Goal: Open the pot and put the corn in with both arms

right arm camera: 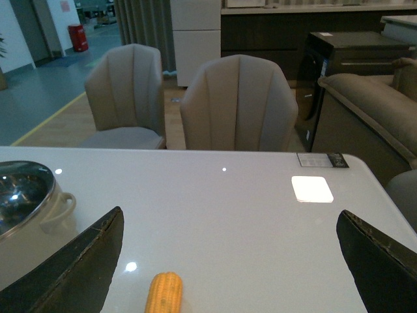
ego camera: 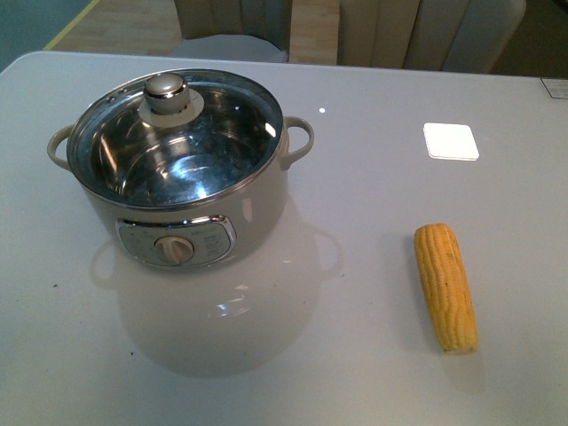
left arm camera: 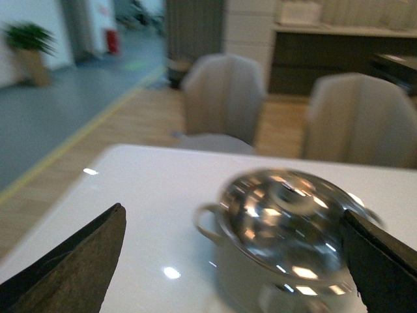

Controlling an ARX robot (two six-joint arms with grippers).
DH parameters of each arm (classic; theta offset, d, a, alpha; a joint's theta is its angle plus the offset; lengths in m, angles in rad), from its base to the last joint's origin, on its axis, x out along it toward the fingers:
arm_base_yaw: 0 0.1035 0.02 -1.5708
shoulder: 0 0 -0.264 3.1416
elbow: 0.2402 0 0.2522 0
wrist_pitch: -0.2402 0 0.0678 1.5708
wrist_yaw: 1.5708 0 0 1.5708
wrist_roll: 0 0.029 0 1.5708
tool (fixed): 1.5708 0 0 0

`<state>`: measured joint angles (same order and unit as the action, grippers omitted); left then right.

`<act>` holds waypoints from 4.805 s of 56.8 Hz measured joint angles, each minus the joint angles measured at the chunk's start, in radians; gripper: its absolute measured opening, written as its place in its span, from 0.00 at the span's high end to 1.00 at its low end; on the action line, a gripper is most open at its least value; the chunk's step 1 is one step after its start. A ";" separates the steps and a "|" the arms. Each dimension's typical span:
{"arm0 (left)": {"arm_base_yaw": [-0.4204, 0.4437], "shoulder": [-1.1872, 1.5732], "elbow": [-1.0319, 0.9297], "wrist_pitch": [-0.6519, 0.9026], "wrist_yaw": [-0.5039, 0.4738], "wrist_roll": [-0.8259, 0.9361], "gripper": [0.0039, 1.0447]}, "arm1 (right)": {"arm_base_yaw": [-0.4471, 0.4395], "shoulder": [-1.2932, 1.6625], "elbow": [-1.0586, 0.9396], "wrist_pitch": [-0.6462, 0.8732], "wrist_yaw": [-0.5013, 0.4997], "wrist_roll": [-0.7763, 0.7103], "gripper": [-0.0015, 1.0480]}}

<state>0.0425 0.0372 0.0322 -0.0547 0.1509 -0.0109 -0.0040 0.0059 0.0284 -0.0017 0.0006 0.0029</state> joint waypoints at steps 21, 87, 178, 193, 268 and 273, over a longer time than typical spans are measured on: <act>0.126 0.809 0.156 0.551 0.460 -0.058 0.06 | 0.000 0.000 0.000 0.000 0.000 0.000 0.08; -0.167 2.142 0.946 0.923 0.187 0.103 0.06 | 0.000 0.000 0.000 0.000 0.000 0.000 0.08; -0.204 2.140 0.999 0.863 0.137 0.096 0.61 | 0.000 0.000 0.000 0.000 0.000 0.000 0.08; -0.202 1.968 0.945 0.836 0.143 0.095 0.61 | 0.000 0.000 0.000 0.000 0.000 0.000 0.08; 0.698 2.234 0.752 1.191 0.621 0.336 0.61 | 0.000 -0.001 0.000 0.000 -0.001 0.000 0.08; 0.699 2.278 0.807 1.178 0.620 0.334 0.61 | 0.000 -0.001 0.000 0.000 -0.001 0.000 0.08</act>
<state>0.7418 2.3154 0.8394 1.1229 0.7708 0.3233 -0.0036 0.0051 0.0284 -0.0017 -0.0002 0.0029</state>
